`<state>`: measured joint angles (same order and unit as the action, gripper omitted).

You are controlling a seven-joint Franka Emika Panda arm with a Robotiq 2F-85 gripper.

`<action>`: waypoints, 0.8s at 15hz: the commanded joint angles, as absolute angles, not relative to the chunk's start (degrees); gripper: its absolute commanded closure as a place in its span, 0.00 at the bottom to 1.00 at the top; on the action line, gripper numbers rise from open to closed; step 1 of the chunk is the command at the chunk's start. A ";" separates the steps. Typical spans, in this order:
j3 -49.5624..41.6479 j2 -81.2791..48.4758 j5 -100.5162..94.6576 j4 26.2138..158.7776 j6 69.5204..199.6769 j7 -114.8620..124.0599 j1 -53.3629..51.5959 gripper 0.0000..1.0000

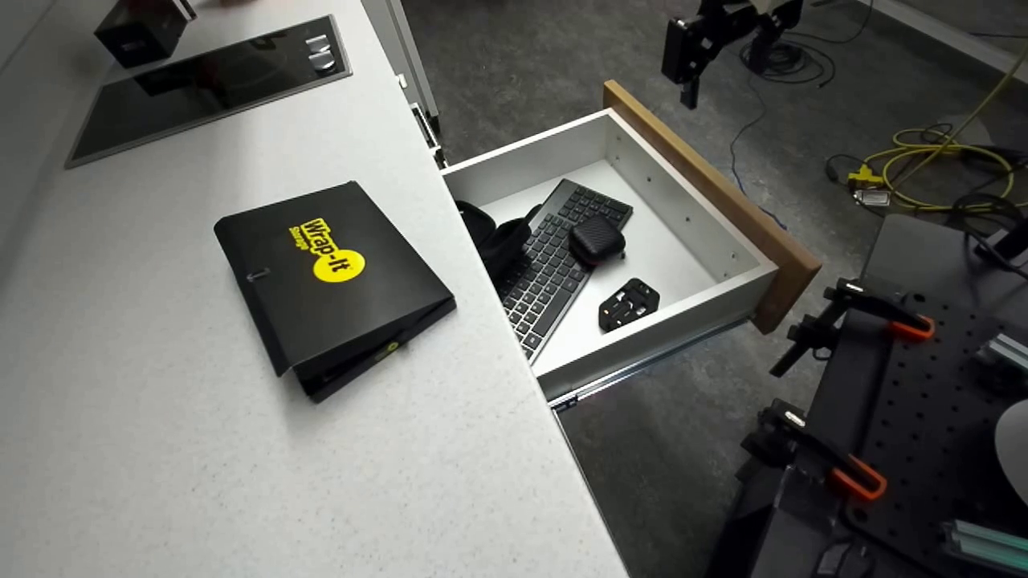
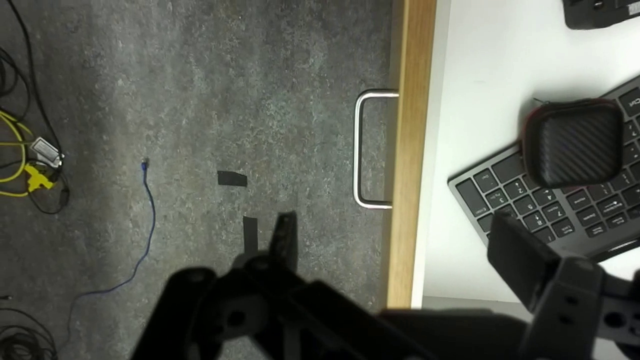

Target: Close the upper drawer of the cabinet to the left

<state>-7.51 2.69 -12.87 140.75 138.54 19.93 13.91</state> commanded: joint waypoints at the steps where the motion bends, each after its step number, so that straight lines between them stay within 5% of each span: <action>1: -8.35 2.82 -12.90 140.77 138.42 19.93 12.90 0.00; 12: -13.97 -9.67 -19.76 134.73 140.80 29.70 14.09 0.00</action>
